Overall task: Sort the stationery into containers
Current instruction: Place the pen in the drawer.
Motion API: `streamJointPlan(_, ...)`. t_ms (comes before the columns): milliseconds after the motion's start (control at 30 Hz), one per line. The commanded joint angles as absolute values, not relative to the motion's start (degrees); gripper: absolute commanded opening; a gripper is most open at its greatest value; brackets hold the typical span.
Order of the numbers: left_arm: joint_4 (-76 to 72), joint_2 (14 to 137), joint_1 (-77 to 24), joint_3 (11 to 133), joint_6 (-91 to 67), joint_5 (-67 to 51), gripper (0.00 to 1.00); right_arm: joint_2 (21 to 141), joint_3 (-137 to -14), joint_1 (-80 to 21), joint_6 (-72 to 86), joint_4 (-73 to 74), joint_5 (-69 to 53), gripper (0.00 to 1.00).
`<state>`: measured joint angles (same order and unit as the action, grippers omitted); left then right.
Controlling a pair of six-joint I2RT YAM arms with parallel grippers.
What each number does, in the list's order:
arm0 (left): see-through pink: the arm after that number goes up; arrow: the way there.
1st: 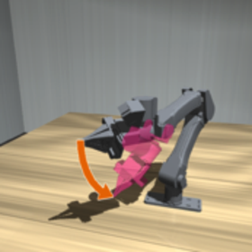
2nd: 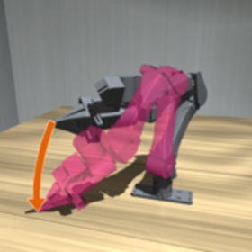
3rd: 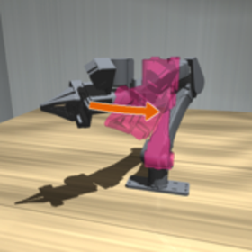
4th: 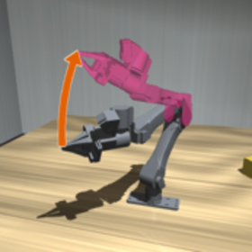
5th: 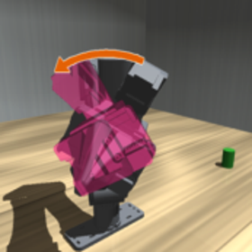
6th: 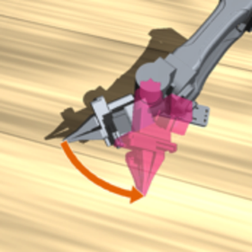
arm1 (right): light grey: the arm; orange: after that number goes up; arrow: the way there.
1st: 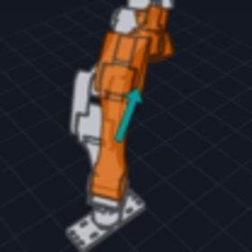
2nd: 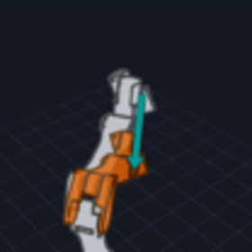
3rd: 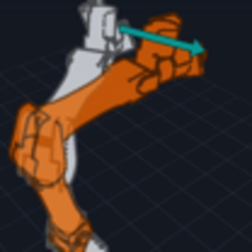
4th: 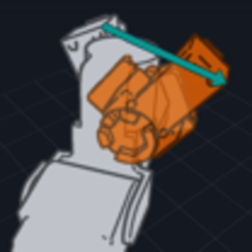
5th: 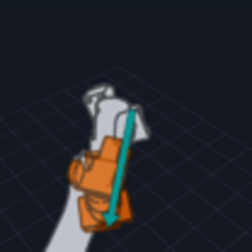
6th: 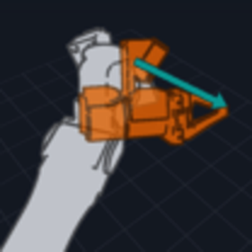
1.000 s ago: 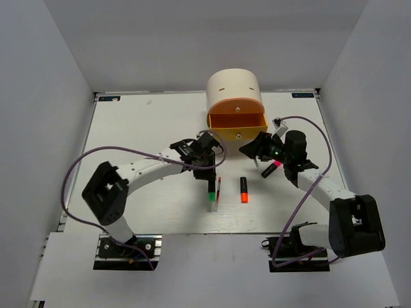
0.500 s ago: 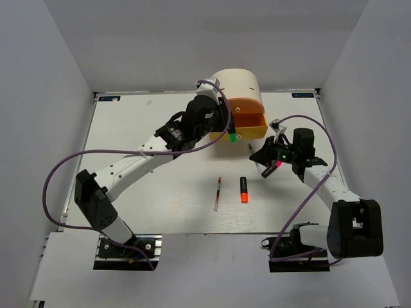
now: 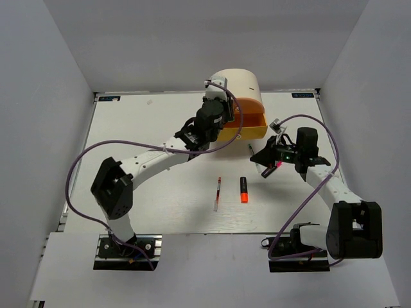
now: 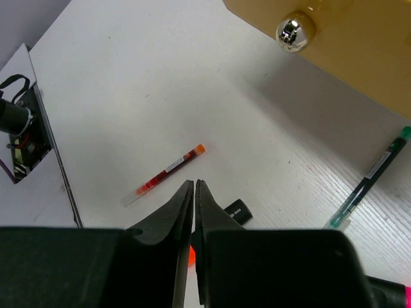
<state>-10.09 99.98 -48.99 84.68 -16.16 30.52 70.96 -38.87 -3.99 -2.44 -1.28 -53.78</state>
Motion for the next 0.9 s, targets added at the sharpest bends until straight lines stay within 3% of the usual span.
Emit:
streamJointPlan(0, -16.3, 101.7, -49.3, 85.0, -11.2, 35.4, 0.04, 69.7, -41.5, -3.5, -4.6, -1.2, -56.1, 0.11)
streamJointPlan(67, -17.1, 102.6, -49.3, 85.0, -10.5, 35.4, 0.05, 69.9, -41.6, -3.3, -5.0, -1.1, -56.2, 0.24)
streamJointPlan(100, -17.1, 103.2, -49.3, 85.5, -10.5, 35.4, 0.07, 69.8, -41.8, -3.4, -5.0, -0.9, -55.9, 0.50)
streamJointPlan(200, -16.6, 103.2, -49.3, 84.9, -11.1, 35.4, 0.23, 69.6, -41.8, -3.3, -6.2, -0.1, -56.0, 0.90)
streamJointPlan(233, -16.6, 103.2, -49.3, 84.9, -11.1, 35.9, 0.34, 69.6, -41.7, -3.2, -6.2, -0.3, -56.2, 0.90)
streamJointPlan(367, -17.7, 103.2, -49.3, 83.7, -11.8, 36.5, 0.60, 70.0, -41.1, -2.9, -6.3, -0.2, -58.2, 0.90)
streamJointPlan(500, -17.7, 102.1, -49.3, 84.9, -12.5, 34.8, 0.80, 73.3, -44.4, -3.0, -12.5, 9.4, -60.5, 0.90)
streamJointPlan(633, -16.3, 100.9, -49.3, 84.9, -13.1, 33.8, 0.82, 73.9, -45.4, -3.6, -16.3, 12.8, -59.2, 0.90)
streamJointPlan(833, -7.4, 92.4, -49.3, 83.6, -17.7, 31.2, 0.82, 76.0, -47.1, -7.1, -23.1, 22.7, -48.3, 0.42)
streamJointPlan(867, -6.4, 90.5, -49.3, 81.0, -19.4, 30.7, 0.82, 77.1, -47.1, -8.0, -23.0, 24.0, -44.8, 0.28)
